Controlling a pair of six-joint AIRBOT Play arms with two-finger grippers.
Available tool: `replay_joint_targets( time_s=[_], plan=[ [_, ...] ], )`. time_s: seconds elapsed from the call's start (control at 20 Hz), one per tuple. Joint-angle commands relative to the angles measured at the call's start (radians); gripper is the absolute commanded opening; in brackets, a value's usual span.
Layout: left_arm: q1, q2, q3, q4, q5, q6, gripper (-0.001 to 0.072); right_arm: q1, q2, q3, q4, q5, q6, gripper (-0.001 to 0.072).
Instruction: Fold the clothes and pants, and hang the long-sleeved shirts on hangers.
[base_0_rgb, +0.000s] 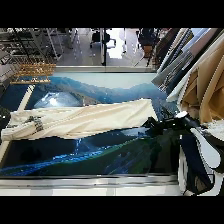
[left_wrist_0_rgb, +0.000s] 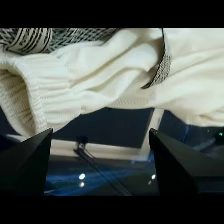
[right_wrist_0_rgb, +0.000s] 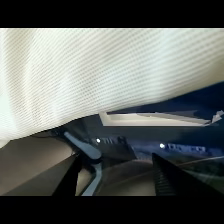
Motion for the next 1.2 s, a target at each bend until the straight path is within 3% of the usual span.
replay_joint_targets(
  time_s=[0.0,0.15,0.35,0.4,0.45,0.6,0.65,0.8,0.9,0.95,1.0,1.05,1.15],
  plan=[
    [-0.013,0.001,-0.012,0.132,-0.067,0.018,0.0673,0.002,0.003,-0.002,0.005,0.006,-0.056,0.0515],
    [-0.025,0.001,-0.098,0.153,-0.031,0.057,0.0638,0.01,0.041,-0.002,-0.001,0.061,-0.115,0.0466],
    [-0.039,0.001,-0.203,0.158,0.12,0.1,0.0636,0.037,0.153,-0.002,-0.026,0.044,-0.153,0.0466],
    [-0.043,0.0,-0.211,0.126,0.171,0.109,0.0585,0.042,0.173,-0.002,-0.049,0.037,-0.153,0.0466],
    [-0.047,0.0,-0.217,0.105,0.209,0.109,0.0469,0.044,0.187,-0.002,-0.069,0.037,-0.152,0.0466],
    [-0.071,-0.006,-0.218,0.074,0.242,0.117,0.0039,0.044,0.2,-0.002,-0.084,0.039,-0.148,0.0464],
    [-0.076,-0.006,-0.218,0.049,0.241,0.141,0.0016,0.044,0.2,-0.002,-0.084,0.04,-0.145,0.0437],
    [-0.069,-0.004,-0.217,-0.073,0.234,0.184,0.0016,0.044,0.201,-0.002,-0.084,0.04,-0.13,0.0419],
    [-0.067,-0.004,-0.217,-0.099,0.224,0.161,0.0022,0.044,0.201,-0.002,-0.084,0.048,-0.123,0.0419],
    [-0.067,-0.004,-0.217,-0.089,0.208,0.137,0.0181,0.044,0.203,-0.002,-0.084,0.048,-0.123,0.0419],
    [-0.066,-0.004,-0.217,-0.086,0.183,0.121,0.0467,0.044,0.207,-0.002,-0.084,0.048,-0.122,0.0419],
    [-0.066,-0.003,-0.216,-0.08,0.167,0.12,0.0538,0.044,0.211,-0.002,-0.084,0.048,-0.122,0.0419],
    [-0.062,0.016,-0.206,-0.063,0.144,0.123,0.0541,0.044,0.225,-0.002,-0.087,0.053,-0.122,0.0418]
  ],
)
